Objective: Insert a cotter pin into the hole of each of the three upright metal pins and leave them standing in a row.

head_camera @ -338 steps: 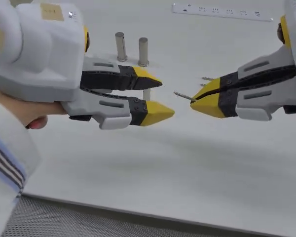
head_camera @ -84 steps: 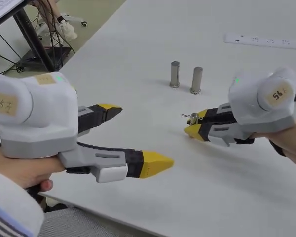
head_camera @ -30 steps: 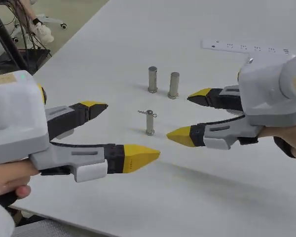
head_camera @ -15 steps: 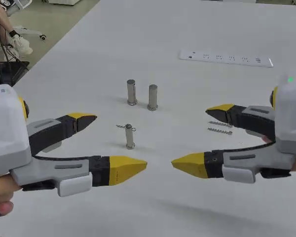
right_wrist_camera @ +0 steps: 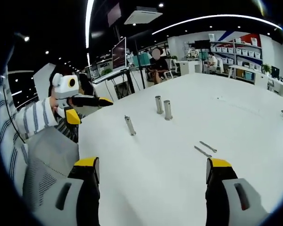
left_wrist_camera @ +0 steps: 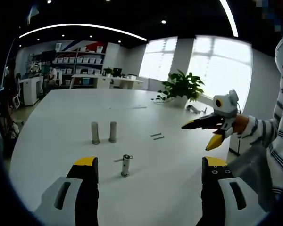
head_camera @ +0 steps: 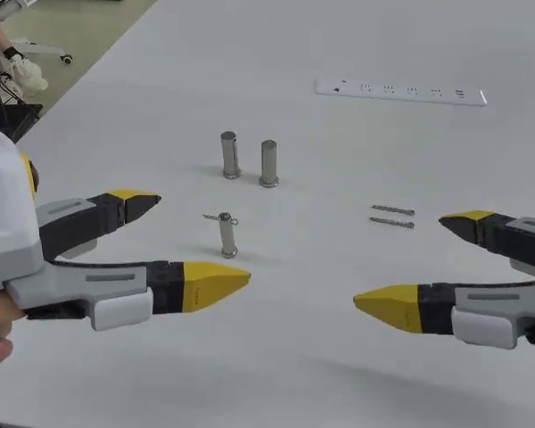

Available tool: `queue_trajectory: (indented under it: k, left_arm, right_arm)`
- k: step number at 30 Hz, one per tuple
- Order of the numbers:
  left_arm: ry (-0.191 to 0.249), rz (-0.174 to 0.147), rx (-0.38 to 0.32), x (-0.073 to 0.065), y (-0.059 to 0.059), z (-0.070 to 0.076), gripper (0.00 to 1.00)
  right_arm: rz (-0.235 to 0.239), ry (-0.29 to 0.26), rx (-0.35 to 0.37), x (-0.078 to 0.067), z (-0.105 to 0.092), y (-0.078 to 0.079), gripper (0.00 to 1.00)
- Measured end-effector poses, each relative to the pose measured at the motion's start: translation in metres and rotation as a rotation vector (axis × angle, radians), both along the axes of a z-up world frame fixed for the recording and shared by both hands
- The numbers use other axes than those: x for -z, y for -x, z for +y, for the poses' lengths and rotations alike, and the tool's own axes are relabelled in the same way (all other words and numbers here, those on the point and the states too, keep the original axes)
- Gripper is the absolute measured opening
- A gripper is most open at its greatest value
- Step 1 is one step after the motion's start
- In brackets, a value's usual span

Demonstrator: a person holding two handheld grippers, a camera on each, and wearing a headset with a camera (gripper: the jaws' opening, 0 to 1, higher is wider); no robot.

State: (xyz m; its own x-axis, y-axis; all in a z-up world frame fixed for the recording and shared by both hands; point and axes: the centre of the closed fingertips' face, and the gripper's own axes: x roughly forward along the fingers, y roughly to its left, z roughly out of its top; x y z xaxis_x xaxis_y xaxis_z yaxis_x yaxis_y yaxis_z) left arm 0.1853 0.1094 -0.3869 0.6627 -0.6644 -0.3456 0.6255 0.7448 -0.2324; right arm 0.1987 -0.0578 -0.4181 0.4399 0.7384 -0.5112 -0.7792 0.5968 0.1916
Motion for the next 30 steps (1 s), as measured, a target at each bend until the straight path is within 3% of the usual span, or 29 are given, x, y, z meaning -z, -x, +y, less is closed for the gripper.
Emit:
queue_trajectory:
  k: [6, 12, 30]
  left_arm:
    - [-0.006, 0.009, -0.021, 0.003, -0.007, 0.007, 0.89]
    - [-0.009, -0.002, -0.036, -0.003, -0.02, 0.012, 0.89]
    - [-0.033, -0.057, -0.079, -0.023, -0.085, 0.025, 0.83]
  right_arm:
    - [0.026, -0.003, 0.06, 0.005, -0.016, 0.004, 0.95]
    - [0.032, -0.032, 0.11, 0.001, -0.025, 0.006, 0.94]
    - [0.041, -0.037, 0.174, -0.001, -0.042, 0.014, 0.9]
